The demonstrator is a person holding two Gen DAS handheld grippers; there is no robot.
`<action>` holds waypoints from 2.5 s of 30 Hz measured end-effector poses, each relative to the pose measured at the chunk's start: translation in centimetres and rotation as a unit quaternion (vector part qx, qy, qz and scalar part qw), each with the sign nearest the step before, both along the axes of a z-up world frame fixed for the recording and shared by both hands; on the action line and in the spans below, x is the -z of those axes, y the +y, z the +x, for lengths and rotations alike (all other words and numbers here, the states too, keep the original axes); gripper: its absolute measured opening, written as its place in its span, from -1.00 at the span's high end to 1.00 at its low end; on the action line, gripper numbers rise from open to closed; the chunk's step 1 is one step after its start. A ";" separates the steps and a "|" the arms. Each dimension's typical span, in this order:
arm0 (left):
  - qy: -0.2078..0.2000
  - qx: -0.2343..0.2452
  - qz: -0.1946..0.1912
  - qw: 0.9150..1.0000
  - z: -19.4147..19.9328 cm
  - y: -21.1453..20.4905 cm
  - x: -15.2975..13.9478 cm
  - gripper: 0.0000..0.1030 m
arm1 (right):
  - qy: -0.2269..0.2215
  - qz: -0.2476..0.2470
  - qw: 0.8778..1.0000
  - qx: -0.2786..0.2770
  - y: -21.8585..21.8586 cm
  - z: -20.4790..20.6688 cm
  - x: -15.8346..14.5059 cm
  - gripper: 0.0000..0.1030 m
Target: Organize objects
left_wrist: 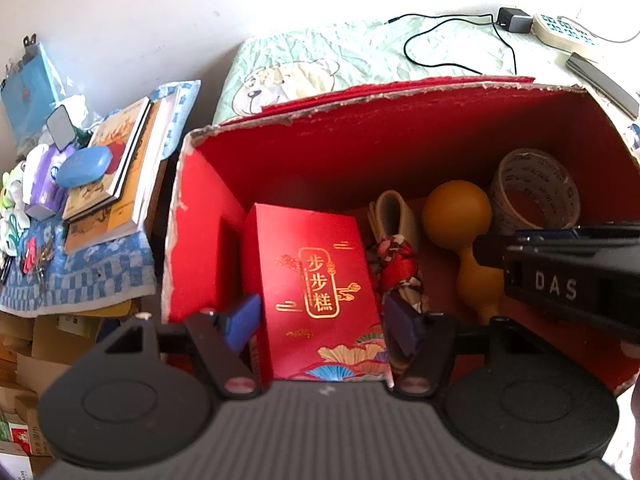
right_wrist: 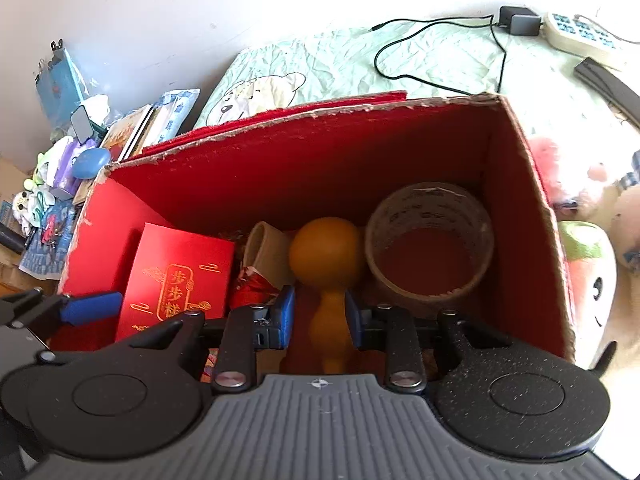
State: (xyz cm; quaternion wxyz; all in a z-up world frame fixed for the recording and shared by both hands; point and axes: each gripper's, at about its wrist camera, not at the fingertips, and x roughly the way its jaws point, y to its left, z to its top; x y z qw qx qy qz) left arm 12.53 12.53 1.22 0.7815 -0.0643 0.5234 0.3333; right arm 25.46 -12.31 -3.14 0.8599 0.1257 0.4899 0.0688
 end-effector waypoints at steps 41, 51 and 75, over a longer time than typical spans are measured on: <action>-0.024 -0.027 0.015 0.999 -3.5 -2.8 -1.8 -0.63 | -0.050 -0.057 0.997 0.005 0.0 -5.9 -3.2 0.27; -0.053 -0.044 0.036 0.997 -4.7 -3.9 -4.2 -0.65 | -0.078 -0.062 0.995 0.011 0.0 -7.9 -5.2 0.07; -0.043 -0.105 0.029 0.993 -6.4 -9.9 -4.9 -0.73 | -0.064 -0.050 0.996 -0.021 -2.7 -13.1 -6.7 -0.01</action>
